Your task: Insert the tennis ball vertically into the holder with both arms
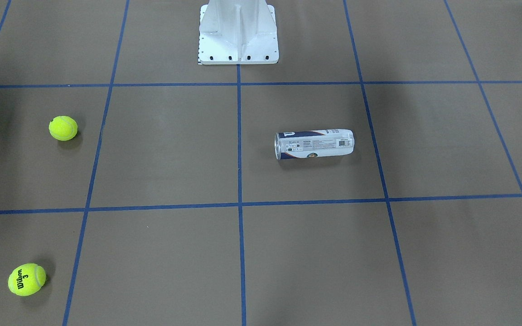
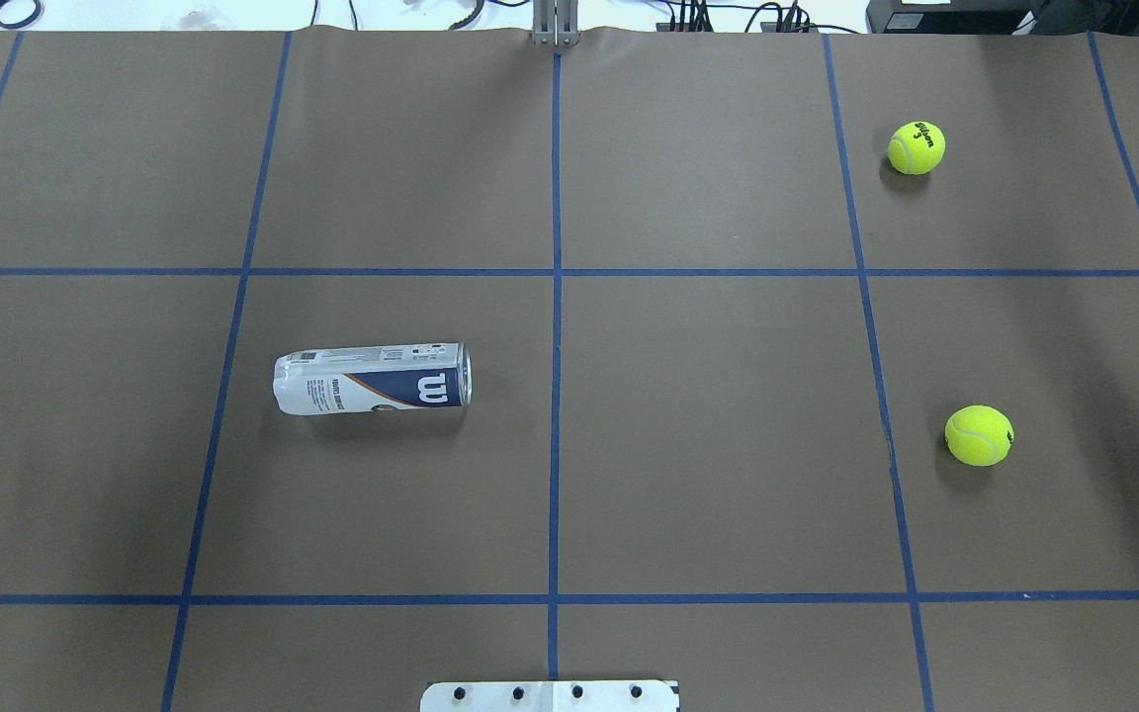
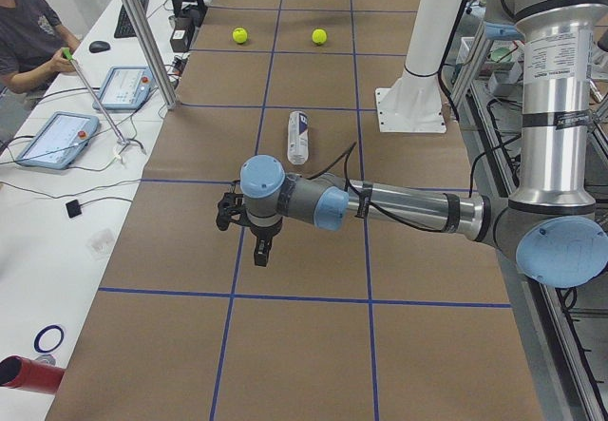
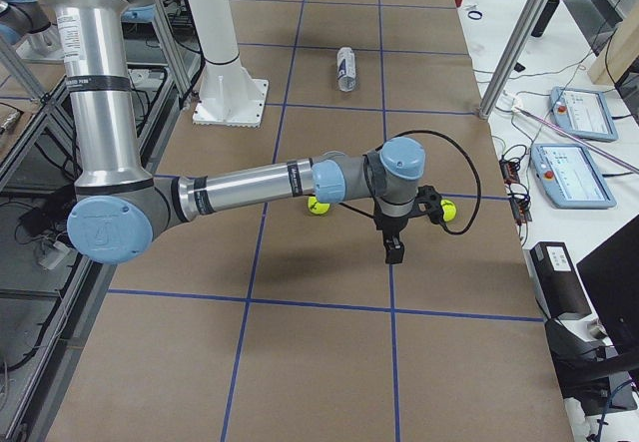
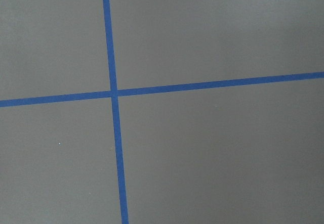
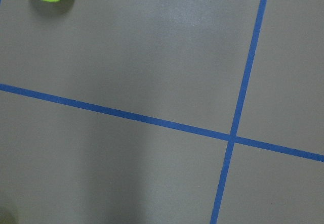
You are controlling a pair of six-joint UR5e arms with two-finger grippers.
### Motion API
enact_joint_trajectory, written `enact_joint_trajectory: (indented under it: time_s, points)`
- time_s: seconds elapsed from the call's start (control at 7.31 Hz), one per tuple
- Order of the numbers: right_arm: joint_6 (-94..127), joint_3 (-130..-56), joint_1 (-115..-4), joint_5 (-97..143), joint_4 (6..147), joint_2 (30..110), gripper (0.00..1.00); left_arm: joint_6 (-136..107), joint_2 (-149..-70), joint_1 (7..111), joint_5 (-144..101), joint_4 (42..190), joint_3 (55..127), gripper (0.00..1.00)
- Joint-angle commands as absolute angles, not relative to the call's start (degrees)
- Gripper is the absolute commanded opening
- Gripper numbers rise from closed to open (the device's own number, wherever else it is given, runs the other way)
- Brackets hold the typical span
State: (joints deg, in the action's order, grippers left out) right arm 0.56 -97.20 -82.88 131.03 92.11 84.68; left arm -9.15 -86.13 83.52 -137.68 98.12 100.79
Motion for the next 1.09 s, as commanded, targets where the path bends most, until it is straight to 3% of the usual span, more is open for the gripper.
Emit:
enact_joint_trajectory:
  time_s: [0.0, 0.96]
  points:
    - [0.62, -97.21, -82.79, 130.78, 91.94, 84.81, 1.0, -8.62, -84.65, 83.58, -137.55, 99.04, 102.38, 0.99]
    - [0.62, -97.12, -82.79, 131.48, 91.76, 85.34, 1.0, -9.05, -83.23, 83.41, -138.34, 99.58, 104.59, 0.99]
